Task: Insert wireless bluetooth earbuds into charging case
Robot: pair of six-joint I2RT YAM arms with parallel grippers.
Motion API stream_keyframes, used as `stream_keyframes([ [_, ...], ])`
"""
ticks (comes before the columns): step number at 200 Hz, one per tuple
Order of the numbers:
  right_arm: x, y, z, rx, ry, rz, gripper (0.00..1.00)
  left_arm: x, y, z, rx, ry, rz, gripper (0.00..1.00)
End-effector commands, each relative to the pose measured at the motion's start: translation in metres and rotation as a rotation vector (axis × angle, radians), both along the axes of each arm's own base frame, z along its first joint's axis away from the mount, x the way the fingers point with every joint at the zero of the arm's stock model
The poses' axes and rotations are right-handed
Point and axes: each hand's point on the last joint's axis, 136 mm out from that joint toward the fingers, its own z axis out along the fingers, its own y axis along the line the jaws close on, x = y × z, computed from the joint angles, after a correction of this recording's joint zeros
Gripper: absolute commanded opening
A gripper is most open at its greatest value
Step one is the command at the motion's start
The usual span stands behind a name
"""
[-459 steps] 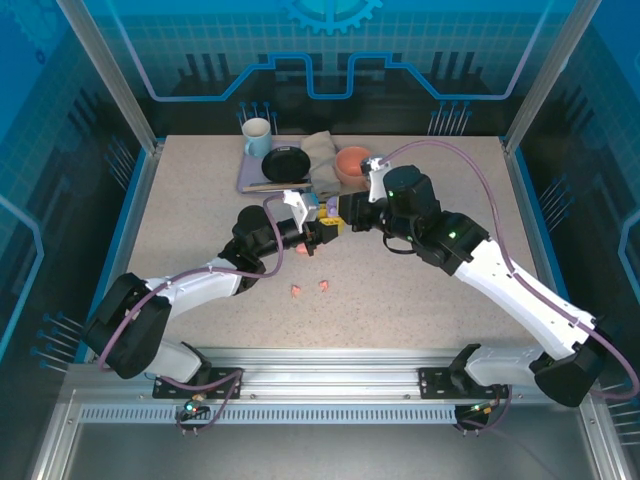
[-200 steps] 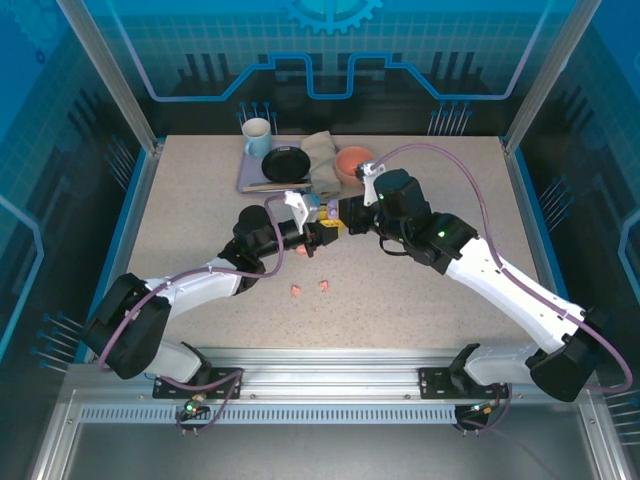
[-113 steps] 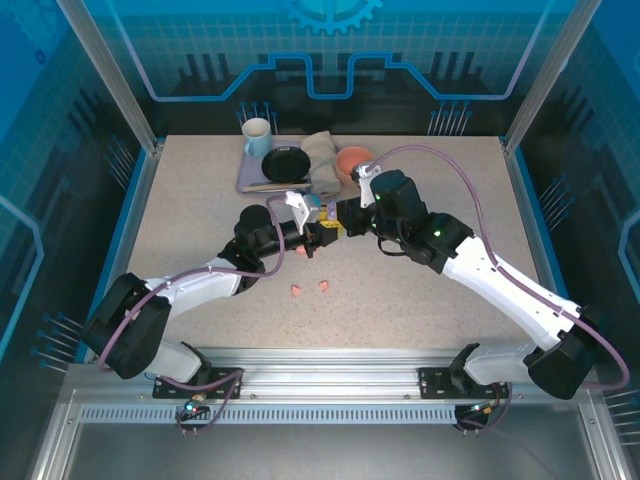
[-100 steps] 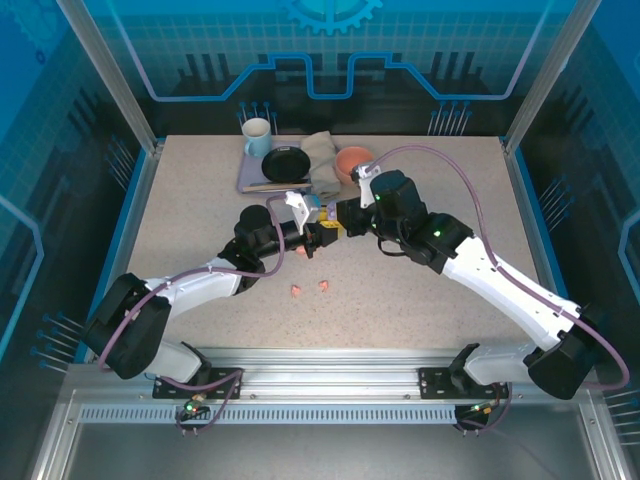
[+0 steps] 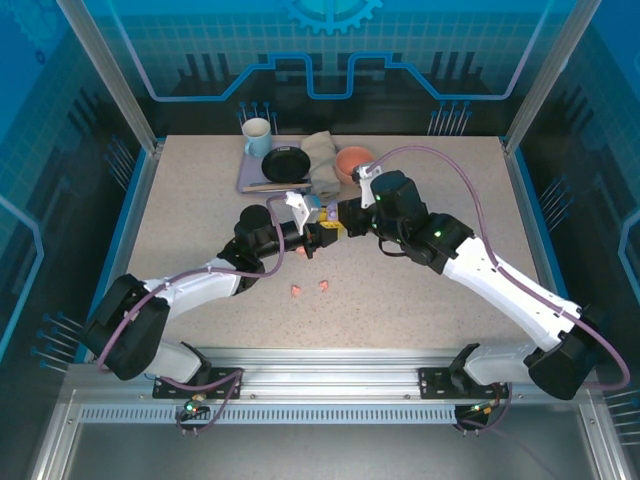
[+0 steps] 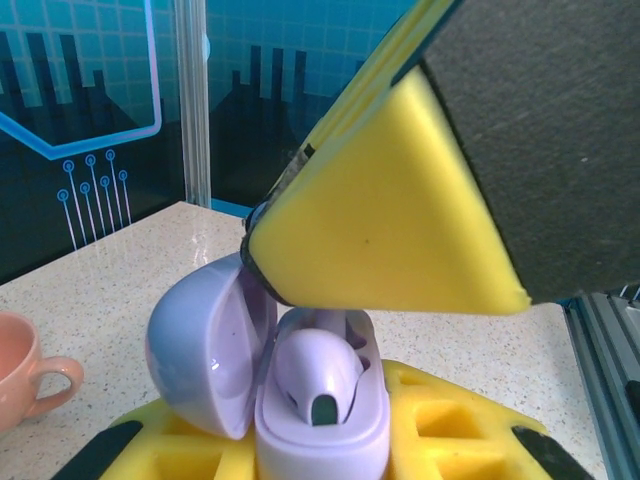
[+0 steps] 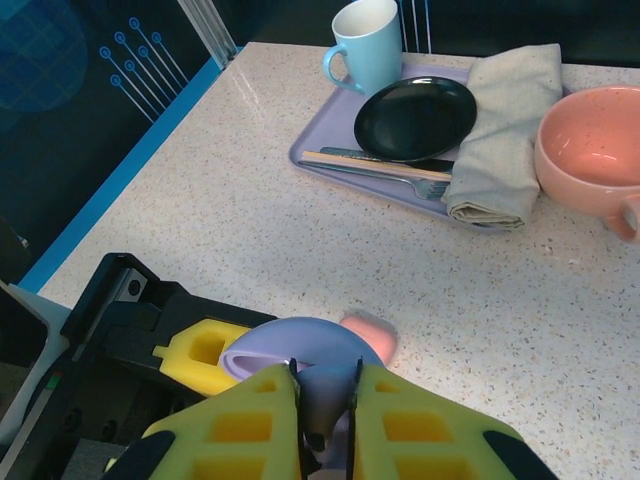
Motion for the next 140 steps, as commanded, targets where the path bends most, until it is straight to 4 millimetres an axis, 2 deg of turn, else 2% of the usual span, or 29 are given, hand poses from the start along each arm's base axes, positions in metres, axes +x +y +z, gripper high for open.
stream_keyframes([
  [1,-0.003,-0.012,-0.004,-0.050,0.008,-0.017,0.14,-0.008,0.003,0.043,-0.068,-0.128,-0.017,0.00],
  [21,-0.003,-0.012,-0.002,-0.041,0.005,-0.017,0.14,-0.008,0.003,0.043,-0.066,-0.127,-0.015,0.00],
  [98,-0.011,0.010,-0.020,-0.032,0.072,0.079,0.13,-0.007,0.003,0.043,-0.066,-0.125,-0.014,0.00],
  [140,-0.011,0.010,-0.033,-0.059,0.099,0.074,0.13,-0.007,0.003,0.045,-0.069,-0.132,-0.011,0.00],
])
